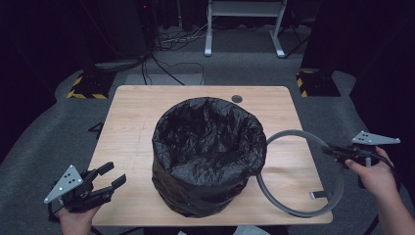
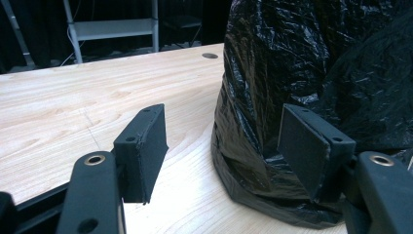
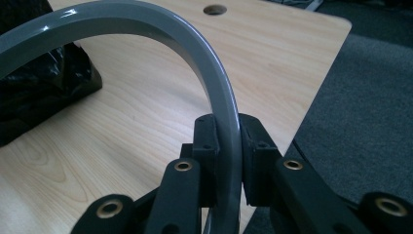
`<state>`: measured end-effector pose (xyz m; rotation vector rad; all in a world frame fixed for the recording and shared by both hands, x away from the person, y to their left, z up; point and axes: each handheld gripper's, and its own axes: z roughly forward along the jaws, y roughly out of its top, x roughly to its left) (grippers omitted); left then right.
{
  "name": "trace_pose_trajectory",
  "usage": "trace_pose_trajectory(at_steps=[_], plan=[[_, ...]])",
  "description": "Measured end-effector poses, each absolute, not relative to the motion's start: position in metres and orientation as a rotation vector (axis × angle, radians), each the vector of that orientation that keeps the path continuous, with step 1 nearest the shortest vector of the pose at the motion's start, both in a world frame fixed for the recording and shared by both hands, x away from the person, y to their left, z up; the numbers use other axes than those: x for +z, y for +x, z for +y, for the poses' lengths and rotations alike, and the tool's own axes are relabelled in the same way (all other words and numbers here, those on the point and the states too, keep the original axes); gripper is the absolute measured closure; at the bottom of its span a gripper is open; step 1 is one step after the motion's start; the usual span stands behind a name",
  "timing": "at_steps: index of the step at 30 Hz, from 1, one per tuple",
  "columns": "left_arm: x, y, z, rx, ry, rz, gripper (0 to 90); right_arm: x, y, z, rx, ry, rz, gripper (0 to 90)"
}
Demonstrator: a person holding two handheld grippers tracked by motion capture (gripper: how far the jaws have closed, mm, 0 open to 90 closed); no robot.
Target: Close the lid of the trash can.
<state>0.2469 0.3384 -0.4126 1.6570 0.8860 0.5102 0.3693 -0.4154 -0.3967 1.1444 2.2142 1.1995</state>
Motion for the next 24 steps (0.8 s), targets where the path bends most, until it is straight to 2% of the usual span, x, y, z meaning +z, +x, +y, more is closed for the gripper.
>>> trace_pose_trajectory(at_steps=[11,24], plan=[[-0.413,0.247,0.339,0.505,1.652,0.889,34.9,-0.349,0.366,-0.432,1.340,1.079,2.121,78.8],[-0.412,0.247,0.339,0.503,1.643,0.893,34.9,-0.309,0.370,-0.433,1.450,1.015,2.034,78.7]])
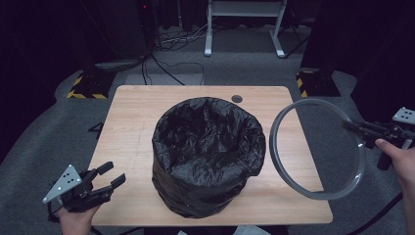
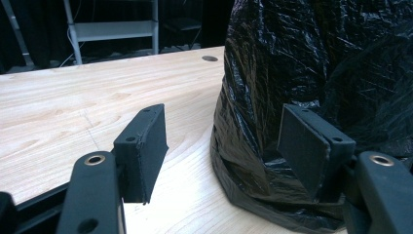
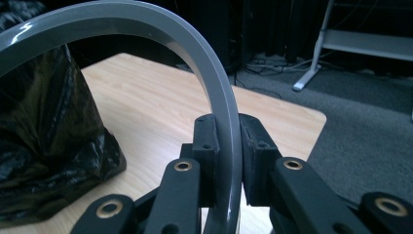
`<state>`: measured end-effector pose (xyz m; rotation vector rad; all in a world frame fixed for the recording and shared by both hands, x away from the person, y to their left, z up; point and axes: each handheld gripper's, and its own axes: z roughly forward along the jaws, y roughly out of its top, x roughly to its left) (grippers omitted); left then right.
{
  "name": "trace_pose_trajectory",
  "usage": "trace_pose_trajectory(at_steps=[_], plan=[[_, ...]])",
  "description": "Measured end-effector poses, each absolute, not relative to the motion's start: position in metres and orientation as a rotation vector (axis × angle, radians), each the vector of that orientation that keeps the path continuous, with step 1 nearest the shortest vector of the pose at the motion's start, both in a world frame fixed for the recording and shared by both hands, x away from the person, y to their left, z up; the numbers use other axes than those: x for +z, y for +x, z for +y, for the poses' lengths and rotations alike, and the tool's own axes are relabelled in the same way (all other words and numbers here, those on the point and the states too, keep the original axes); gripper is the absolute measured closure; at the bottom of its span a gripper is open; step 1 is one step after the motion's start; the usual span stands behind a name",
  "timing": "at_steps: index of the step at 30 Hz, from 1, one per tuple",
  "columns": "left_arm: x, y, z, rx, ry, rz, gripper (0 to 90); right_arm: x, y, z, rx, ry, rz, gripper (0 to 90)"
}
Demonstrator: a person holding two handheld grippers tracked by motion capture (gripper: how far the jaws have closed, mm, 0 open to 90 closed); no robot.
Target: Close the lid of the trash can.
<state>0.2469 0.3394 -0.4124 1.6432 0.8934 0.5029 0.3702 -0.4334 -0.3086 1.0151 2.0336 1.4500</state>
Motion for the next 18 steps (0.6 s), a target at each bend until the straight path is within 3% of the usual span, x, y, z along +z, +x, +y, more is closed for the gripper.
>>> trace_pose_trajectory(at_steps=[18], plan=[[-0.403,0.217,0.348,0.601,1.662,0.899,34.9,-0.256,0.395,-0.392,1.526,0.874,2.085,78.7]])
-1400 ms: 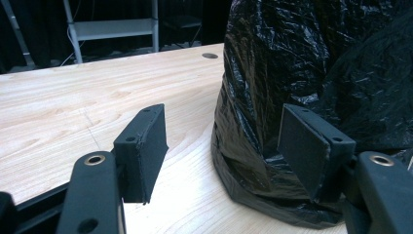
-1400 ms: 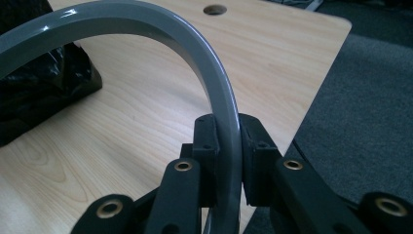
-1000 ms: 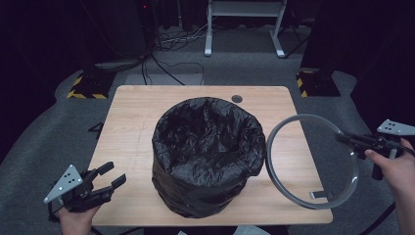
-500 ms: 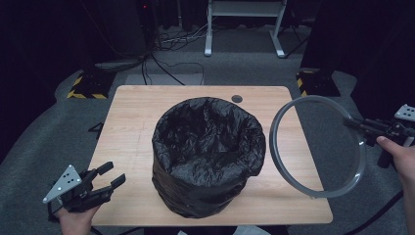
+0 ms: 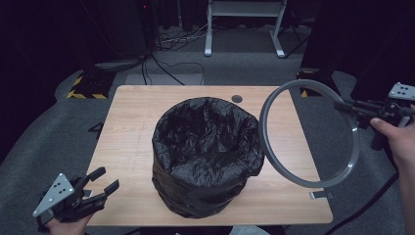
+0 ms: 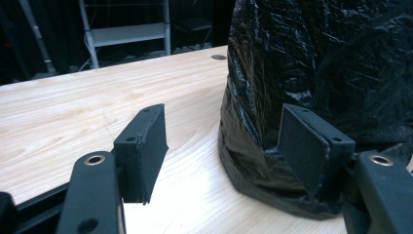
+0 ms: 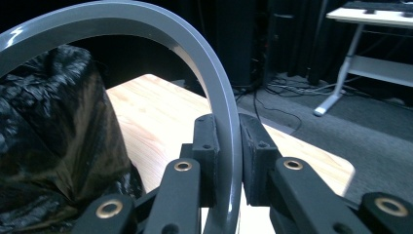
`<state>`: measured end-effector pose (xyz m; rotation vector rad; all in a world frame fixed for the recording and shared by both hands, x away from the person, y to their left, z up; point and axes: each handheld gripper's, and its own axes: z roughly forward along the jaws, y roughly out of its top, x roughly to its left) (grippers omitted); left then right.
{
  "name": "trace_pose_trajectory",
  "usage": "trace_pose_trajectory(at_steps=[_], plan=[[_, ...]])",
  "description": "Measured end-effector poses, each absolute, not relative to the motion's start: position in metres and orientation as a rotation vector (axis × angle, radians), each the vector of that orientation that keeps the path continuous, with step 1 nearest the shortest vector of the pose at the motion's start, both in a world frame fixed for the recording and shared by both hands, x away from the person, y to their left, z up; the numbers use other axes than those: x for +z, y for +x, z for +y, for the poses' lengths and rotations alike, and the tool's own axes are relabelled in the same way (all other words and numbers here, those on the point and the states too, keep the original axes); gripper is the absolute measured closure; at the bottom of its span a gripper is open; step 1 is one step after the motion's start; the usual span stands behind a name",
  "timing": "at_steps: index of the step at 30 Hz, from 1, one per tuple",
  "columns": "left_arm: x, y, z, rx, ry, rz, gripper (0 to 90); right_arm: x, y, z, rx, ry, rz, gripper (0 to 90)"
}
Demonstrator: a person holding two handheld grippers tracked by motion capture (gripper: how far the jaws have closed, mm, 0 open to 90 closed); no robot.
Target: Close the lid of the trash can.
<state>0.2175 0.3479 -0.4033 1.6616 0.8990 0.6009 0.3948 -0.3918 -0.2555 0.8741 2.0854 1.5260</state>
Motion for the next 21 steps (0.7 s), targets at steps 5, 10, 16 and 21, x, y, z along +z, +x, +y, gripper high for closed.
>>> trace_pose_trajectory(at_steps=[5,10,16,21], plan=[[-0.403,0.207,0.356,0.625,1.642,0.918,35.0,-0.242,0.408,-0.363,1.545,0.816,2.124,78.7],[-0.402,0.195,0.363,0.642,1.623,0.935,35.1,-0.228,0.423,-0.328,1.554,0.743,2.180,78.7],[-0.402,0.186,0.372,0.660,1.597,0.954,35.2,-0.215,0.436,-0.293,1.561,0.672,2.231,78.7],[-0.403,0.185,0.374,0.655,1.586,0.958,35.2,-0.207,0.443,-0.263,1.564,0.624,2.275,78.7]])
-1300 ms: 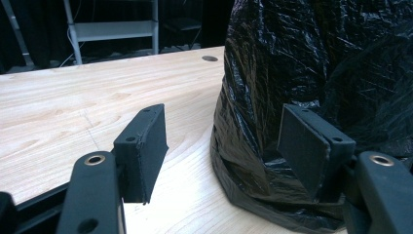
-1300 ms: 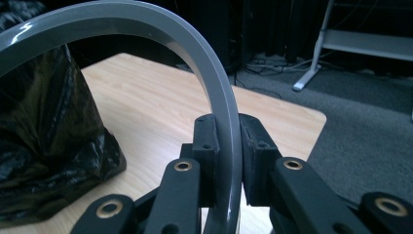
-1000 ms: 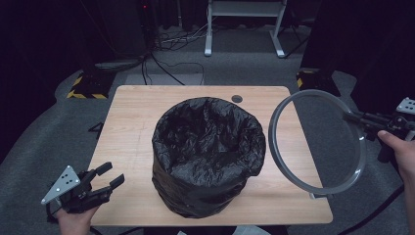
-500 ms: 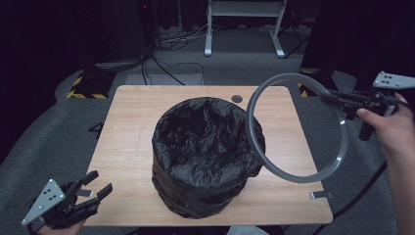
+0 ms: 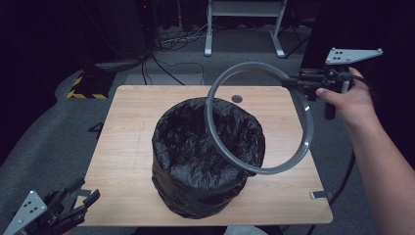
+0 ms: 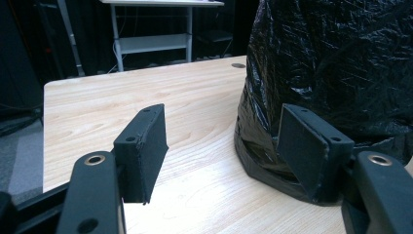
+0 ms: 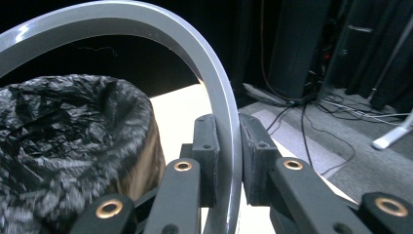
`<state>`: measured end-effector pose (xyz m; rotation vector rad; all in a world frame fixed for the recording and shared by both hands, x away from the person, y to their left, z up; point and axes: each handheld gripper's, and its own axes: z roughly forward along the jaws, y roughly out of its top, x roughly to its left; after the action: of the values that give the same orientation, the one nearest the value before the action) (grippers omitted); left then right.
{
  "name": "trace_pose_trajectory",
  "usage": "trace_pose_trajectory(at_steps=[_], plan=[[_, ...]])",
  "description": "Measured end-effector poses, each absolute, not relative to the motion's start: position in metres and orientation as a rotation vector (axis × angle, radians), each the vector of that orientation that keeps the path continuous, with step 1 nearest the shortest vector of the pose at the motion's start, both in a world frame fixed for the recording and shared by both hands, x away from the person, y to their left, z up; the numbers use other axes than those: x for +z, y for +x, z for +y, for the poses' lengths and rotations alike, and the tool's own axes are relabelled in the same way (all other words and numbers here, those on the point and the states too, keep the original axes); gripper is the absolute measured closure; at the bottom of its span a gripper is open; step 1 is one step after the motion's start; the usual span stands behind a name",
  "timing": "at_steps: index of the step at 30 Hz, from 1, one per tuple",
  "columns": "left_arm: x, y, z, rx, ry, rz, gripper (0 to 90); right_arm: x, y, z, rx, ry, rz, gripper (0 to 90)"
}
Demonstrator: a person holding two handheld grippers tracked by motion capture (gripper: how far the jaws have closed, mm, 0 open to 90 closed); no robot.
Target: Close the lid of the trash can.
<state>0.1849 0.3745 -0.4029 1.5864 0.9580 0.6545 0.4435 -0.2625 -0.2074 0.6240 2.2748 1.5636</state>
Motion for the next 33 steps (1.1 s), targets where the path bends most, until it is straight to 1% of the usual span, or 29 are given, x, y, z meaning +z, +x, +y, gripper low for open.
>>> trace_pose_trajectory(at_steps=[8,18,26,33], plan=[[-0.405,0.192,0.374,0.639,1.590,0.951,35.2,-0.203,0.451,-0.219,1.575,0.583,2.350,78.7],[-0.407,0.197,0.373,0.628,1.596,0.941,35.2,-0.201,0.451,-0.170,1.572,0.513,2.448,78.6],[-0.408,0.198,0.373,0.624,1.594,0.942,35.2,-0.206,0.453,-0.141,1.505,0.489,2.516,78.6],[-0.409,0.198,0.374,0.621,1.593,0.943,35.2,-0.219,0.460,-0.124,1.422,0.490,2.580,78.4]])
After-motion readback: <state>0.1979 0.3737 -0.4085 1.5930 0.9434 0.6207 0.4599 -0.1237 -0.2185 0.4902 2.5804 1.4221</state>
